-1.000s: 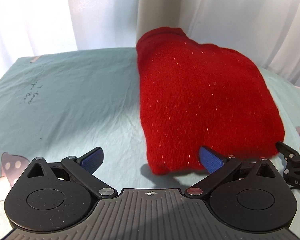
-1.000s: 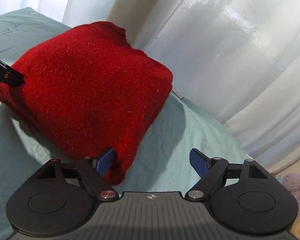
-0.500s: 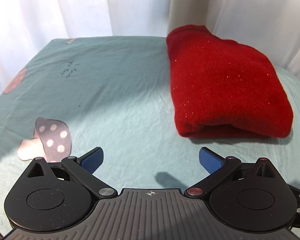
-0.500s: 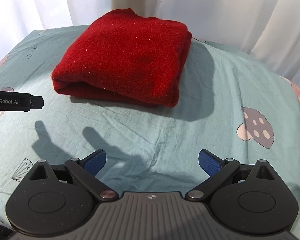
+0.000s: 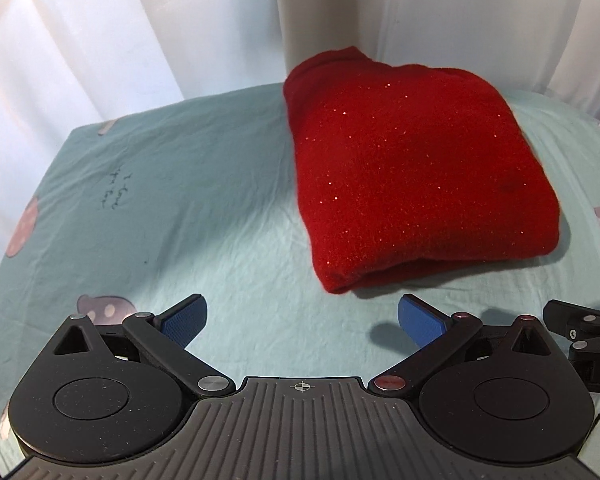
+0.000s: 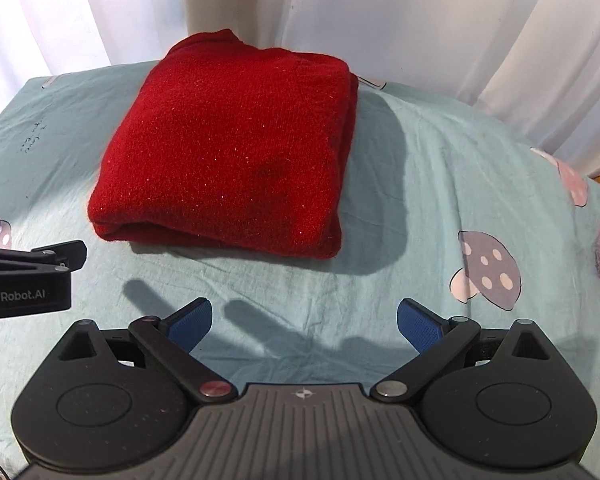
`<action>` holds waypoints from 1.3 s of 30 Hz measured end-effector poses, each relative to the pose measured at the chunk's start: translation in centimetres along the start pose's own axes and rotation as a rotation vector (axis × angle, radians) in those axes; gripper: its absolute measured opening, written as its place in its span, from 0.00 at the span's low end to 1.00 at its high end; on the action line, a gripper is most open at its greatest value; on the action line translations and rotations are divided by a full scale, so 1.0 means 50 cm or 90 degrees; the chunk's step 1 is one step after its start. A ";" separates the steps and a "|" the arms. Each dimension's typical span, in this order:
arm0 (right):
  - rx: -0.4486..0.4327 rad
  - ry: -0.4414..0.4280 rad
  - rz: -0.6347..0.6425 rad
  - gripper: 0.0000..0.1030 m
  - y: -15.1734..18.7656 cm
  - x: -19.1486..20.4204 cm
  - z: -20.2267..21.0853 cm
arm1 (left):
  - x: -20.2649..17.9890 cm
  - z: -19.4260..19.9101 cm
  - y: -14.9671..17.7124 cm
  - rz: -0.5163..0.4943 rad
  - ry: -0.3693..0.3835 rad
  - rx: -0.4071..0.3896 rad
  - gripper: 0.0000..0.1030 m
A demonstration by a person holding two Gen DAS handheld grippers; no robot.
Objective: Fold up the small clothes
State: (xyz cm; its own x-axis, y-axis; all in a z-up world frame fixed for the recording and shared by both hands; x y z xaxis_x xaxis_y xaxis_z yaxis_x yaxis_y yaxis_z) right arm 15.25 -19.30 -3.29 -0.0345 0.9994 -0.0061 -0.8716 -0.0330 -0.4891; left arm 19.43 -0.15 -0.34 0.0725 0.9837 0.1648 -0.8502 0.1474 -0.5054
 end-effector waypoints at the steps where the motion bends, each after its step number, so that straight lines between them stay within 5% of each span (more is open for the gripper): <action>1: -0.002 -0.004 -0.006 0.96 -0.003 0.000 0.002 | -0.002 -0.001 0.000 -0.001 0.004 0.001 1.00; 39: 0.002 0.022 -0.039 0.96 -0.015 -0.018 0.006 | -0.008 -0.016 0.005 0.002 0.027 0.028 1.00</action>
State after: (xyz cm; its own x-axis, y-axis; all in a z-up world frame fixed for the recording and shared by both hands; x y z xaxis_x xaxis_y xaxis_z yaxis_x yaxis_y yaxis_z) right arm 15.78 -20.16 -2.66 0.0362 0.9993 -0.0068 -0.8729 0.0283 -0.4871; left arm 19.62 -0.41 -1.21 0.0908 0.9877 0.1274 -0.8725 0.1406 -0.4680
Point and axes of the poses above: each gripper's, at about its wrist camera, not at the fingertips, and z roughly against the way its jaws point, x to its left, y to its underside, the point moved 6 cm from there along -z, roughly the way its jaws point, and after that the axes turned 1 degree about -z, right-handed, at the moved point
